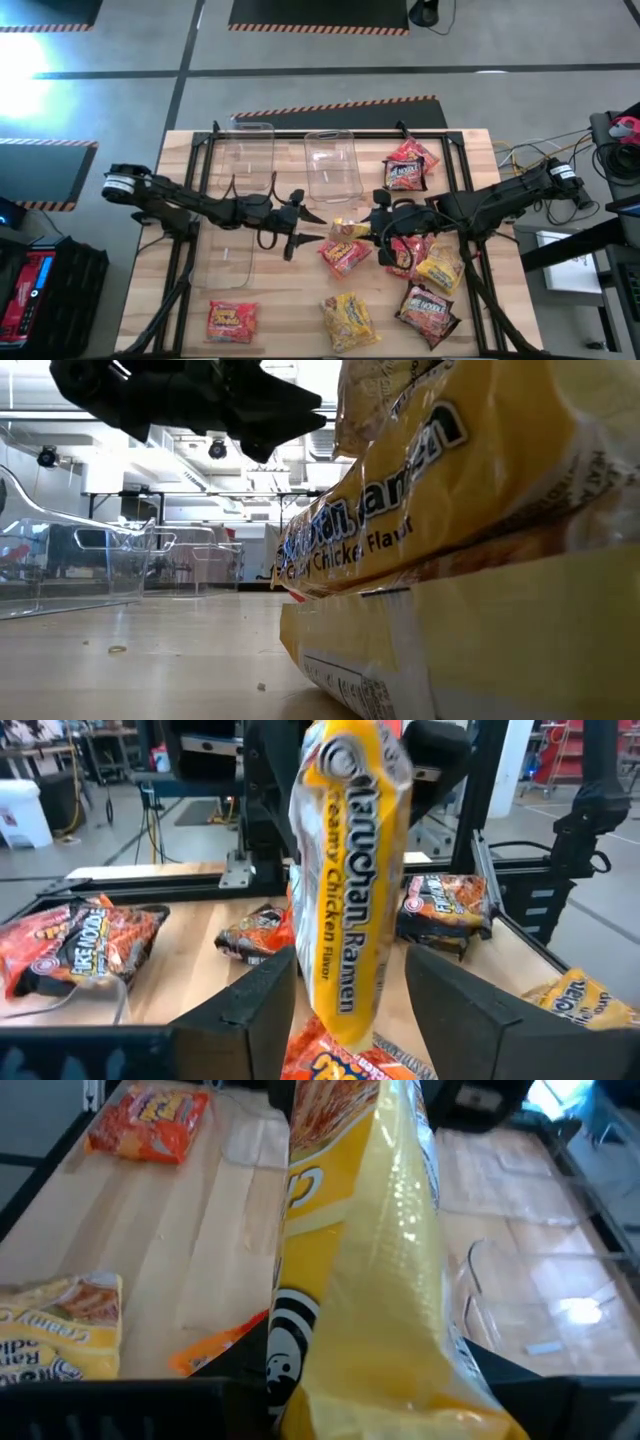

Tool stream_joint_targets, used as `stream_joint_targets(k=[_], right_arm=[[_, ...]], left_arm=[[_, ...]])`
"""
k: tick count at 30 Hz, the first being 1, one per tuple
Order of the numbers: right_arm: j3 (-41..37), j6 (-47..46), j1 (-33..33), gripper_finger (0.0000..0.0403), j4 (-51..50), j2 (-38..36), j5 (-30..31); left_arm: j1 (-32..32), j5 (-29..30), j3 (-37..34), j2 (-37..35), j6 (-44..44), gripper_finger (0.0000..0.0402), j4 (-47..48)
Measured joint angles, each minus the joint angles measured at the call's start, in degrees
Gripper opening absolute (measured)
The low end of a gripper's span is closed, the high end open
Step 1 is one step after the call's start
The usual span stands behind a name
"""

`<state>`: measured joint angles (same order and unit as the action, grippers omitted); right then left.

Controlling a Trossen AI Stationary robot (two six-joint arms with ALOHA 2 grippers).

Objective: Sort Maruchan noodles
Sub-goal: Put the yellow noodle pack into the top left transparent bin

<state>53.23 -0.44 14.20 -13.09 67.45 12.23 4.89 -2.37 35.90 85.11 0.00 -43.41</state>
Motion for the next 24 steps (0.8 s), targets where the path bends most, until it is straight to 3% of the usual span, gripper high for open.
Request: stream_joint_targets(k=[24], right_arm=[[4.0, 11.3, 0.1, 0.0116, 2.3, 4.0, 3.0]], left_arm=[[0.1, -0.2, 0.0, 0.7, -2.8, 0.0171, -5.0]])
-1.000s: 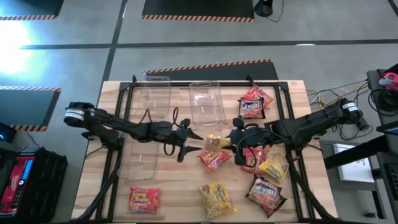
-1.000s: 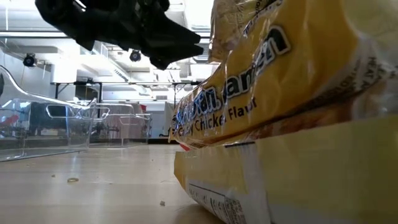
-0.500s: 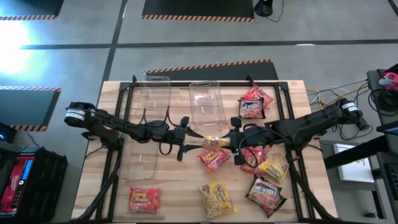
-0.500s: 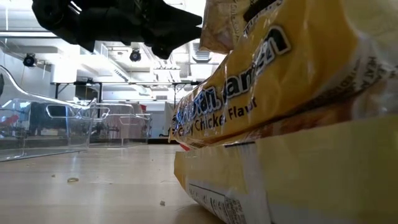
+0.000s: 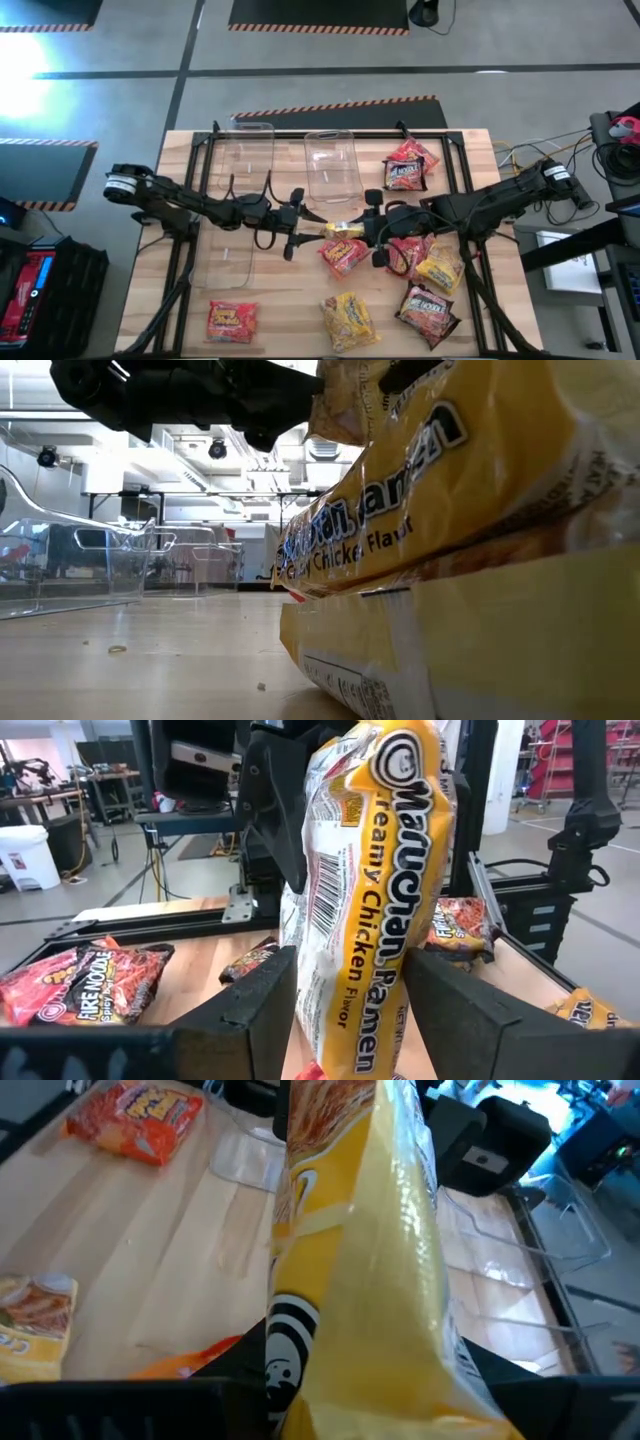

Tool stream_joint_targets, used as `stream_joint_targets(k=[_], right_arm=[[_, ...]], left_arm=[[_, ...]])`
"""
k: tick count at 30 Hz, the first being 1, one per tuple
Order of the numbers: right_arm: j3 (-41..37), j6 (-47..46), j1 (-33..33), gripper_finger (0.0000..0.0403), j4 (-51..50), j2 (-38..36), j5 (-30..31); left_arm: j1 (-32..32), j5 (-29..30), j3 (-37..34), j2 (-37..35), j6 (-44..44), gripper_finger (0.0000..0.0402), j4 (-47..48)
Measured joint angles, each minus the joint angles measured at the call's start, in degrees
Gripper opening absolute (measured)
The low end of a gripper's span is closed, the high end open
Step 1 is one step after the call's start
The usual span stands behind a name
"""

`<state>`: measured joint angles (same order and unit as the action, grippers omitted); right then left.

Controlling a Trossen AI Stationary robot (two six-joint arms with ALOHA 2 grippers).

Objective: Sort Maruchan noodles
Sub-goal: Put the yellow noodle pack into the top left transparent bin

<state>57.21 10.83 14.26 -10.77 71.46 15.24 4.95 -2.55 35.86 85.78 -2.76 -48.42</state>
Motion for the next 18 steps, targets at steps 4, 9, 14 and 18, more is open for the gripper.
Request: stream_joint_targets(k=[4, 9, 14, 18], right_arm=[[1.2, 2.1, 0.0, 0.0116, -0.7, 0.8, 1.3], [2.2, 2.7, 0.0, 0.0116, -0.7, 1.2, 2.8], [2.7, 2.6, 0.0, 0.0115, -1.2, 1.5, 2.8], [2.7, 2.0, 0.0, 0.0117, -1.0, 1.7, 2.8]], left_arm=[[0.0, -0.5, 0.0, 0.0, 1.0, 0.0171, 0.0], [0.0, -0.8, 0.0, 0.3, 2.4, 0.0171, -0.3], [0.0, -1.0, 0.1, 0.8, 3.3, 0.0171, -0.3], [0.0, -1.0, 0.1, 0.9, 3.2, 0.0171, -0.7]])
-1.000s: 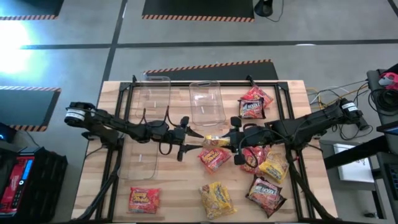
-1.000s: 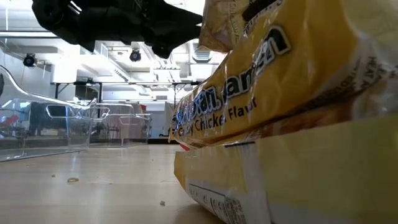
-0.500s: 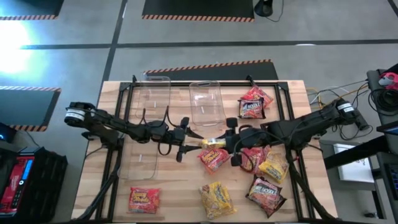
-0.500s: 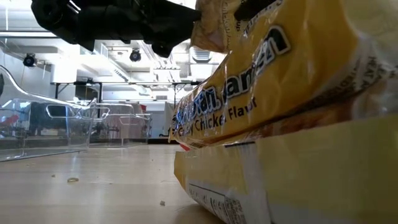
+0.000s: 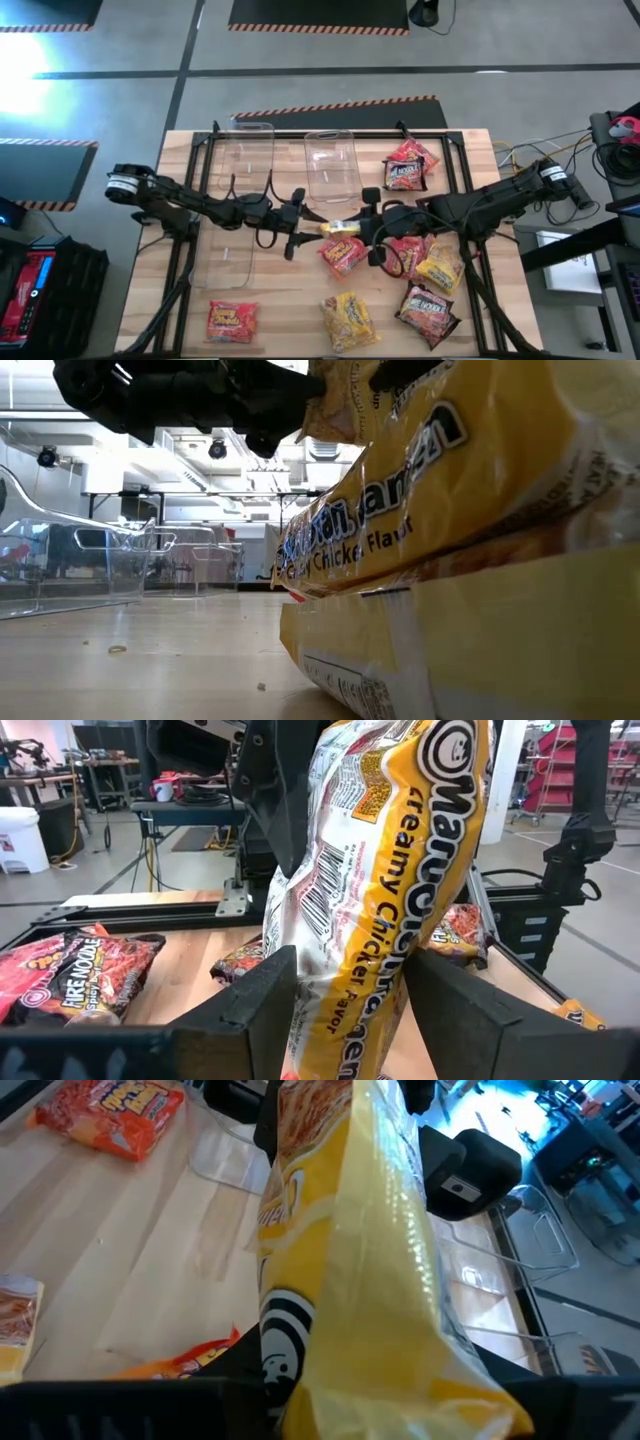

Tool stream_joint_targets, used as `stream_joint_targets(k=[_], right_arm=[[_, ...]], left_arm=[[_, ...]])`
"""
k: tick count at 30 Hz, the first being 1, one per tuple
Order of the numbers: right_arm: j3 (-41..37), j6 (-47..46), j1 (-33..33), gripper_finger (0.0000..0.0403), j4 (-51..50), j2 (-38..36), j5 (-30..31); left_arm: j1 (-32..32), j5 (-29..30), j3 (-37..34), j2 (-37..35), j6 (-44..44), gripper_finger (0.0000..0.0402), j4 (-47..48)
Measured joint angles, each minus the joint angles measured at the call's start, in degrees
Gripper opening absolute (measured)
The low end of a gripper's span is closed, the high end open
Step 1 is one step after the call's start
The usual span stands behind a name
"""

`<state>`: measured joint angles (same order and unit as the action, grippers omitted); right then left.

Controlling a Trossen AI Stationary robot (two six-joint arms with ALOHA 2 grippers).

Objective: Sort Maruchan noodles
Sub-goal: Put the yellow noodle pack into the top left transparent bin

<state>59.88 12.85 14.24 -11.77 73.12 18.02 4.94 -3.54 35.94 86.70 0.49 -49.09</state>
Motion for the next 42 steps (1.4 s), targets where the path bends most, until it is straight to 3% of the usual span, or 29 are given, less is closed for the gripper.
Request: stream_joint_targets(k=[12, 25, 42], right_arm=[[0.1, -1.0, 0.0, 0.0119, 0.3, 1.3, -0.4], [0.1, -4.5, 0.0, 0.012, -1.1, 1.3, -0.6], [0.1, -5.8, 0.1, 0.0121, -1.7, 1.3, -1.4]], left_arm=[[0.0, -0.2, 0.5, 0.1, -0.4, 0.0169, 0.6], [0.0, 0.0, 0.4, 0.1, 0.0, 0.0111, 0.4], [-0.1, 0.9, 0.4, 0.1, 0.7, 0.0128, 1.0]])
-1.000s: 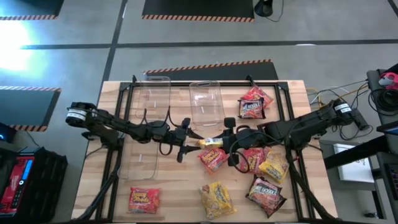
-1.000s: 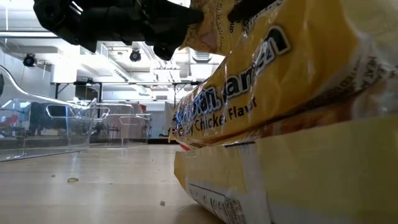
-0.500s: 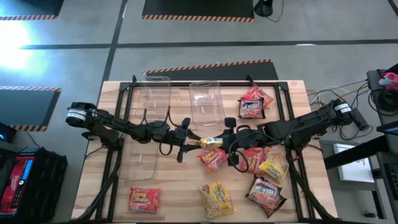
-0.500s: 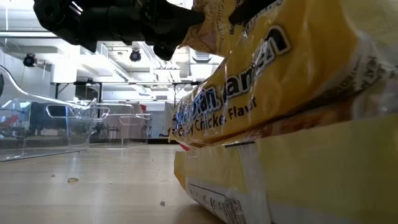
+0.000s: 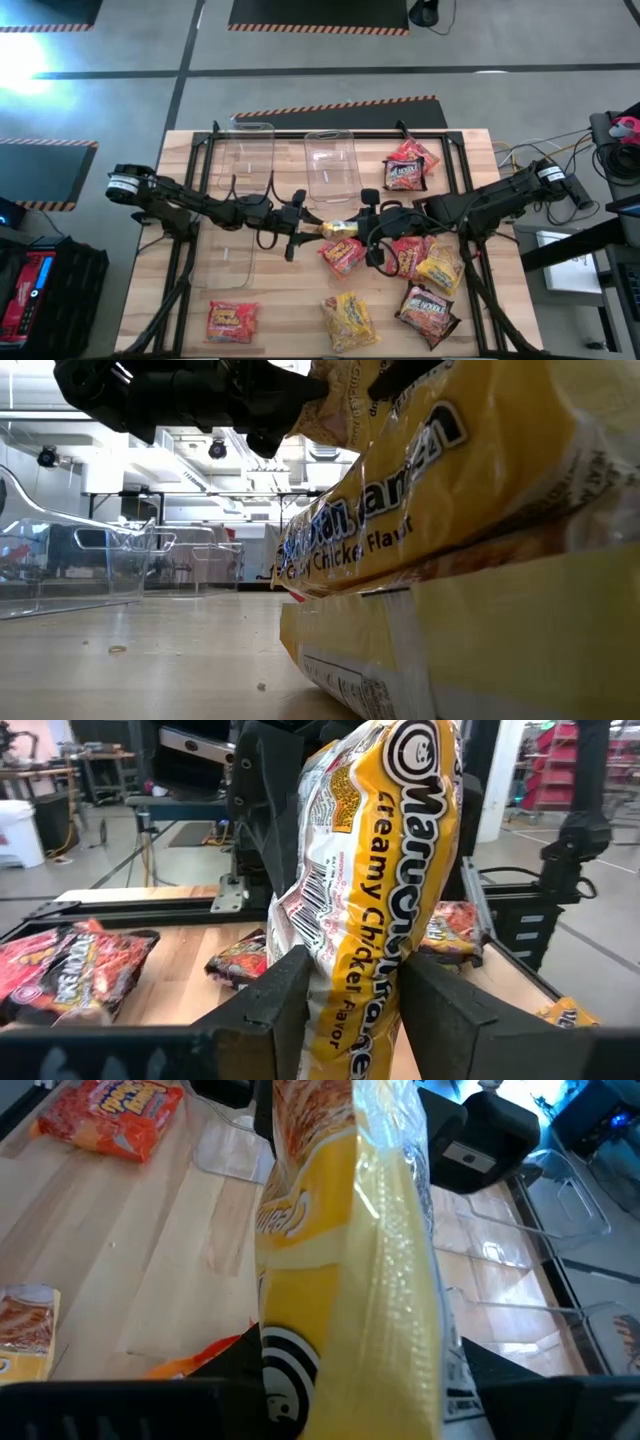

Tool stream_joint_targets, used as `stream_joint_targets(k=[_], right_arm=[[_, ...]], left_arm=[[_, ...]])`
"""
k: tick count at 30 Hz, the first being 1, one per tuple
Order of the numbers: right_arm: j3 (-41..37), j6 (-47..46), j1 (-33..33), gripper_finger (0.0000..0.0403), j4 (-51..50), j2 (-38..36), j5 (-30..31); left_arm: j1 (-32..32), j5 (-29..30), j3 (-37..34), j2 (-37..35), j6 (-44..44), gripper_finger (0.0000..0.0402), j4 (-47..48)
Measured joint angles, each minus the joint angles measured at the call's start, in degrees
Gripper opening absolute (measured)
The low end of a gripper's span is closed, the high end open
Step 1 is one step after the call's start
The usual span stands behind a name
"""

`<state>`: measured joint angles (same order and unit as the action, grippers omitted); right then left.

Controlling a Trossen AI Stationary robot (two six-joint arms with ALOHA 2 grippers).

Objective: Sort Maruchan noodles
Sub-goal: Put the yellow noodle pack into the top left transparent bin

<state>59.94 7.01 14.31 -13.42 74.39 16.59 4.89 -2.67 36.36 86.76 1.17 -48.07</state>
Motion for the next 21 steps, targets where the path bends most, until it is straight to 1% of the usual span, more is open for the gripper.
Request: stream_joint_targets(k=[5, 12, 17, 21], right_arm=[[0.0, -0.7, -0.1, 0.0113, -1.4, 0.0, 0.4], [0.0, -2.0, -0.1, 0.0113, -3.5, -0.1, -0.1], [0.0, -2.1, -0.1, 0.0111, -5.2, -0.1, -0.3], [0.0, -3.9, -0.1, 0.0109, -6.9, -0.1, -0.2]], left_arm=[[-0.1, 3.5, 0.0, -1.3, -0.5, 0.0165, 4.6], [-0.2, 3.8, 0.0, -4.3, -0.8, 0.0216, 8.1], [-0.3, 3.9, 0.0, -8.1, -2.1, 0.0237, 16.2], [-0.3, 3.8, 0.0, -11.2, -2.1, 0.0242, 17.7]])
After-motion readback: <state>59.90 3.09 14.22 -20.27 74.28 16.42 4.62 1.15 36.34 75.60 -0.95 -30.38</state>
